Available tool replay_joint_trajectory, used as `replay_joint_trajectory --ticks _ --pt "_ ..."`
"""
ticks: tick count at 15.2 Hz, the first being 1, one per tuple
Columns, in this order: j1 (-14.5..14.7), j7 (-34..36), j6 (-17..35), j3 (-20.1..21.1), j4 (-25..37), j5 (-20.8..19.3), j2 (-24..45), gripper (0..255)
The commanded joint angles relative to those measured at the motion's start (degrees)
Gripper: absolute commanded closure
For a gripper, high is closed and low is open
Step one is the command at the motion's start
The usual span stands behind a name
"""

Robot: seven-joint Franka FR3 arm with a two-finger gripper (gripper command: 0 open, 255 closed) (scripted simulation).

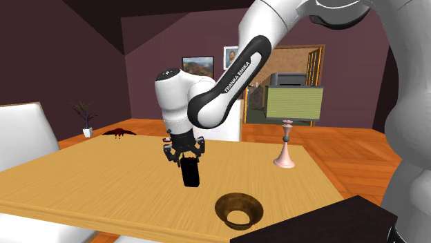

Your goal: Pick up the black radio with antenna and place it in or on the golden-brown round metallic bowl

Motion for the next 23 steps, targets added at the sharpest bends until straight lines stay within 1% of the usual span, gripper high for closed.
replay_joint_trajectory --ticks 1,6,9,11,13,15,16,17,19,21,23 --pt "-0.8 -1.2 -0.5 1.1 -0.2 1.7 -1.4 255" --pt "-2.5 -4.1 -1.4 3.2 -0.5 5.3 -4.3 255" --pt "-7.6 -5.2 3.7 5.3 -8.7 7.8 -11.2 255" --pt "-11.0 -6.9 7.5 6.8 -14.0 10.5 -16.3 255" --pt "-14.1 -9.7 11.7 8.1 -19.5 14.4 -22.0 255" --pt "-16.1 -14.3 16.2 8.7 -24.9 20.2 -28.4 255" --pt "-16.2 -17.2 18.4 8.3 -27.7 23.8 -31.6 255" --pt "-15.6 -20.4 20.3 7.4 -30.4 27.6 -34.8 255" --pt "-12.2 -26.3 23.3 3.5 -35.6 34.2 -40.1 255" --pt "-8.2 -30.7 25.0 -0.9 -40.0 38.5 -44.1 255" --pt "-11.3 -27.1 26.4 1.5 -39.8 34.3 -42.1 255"
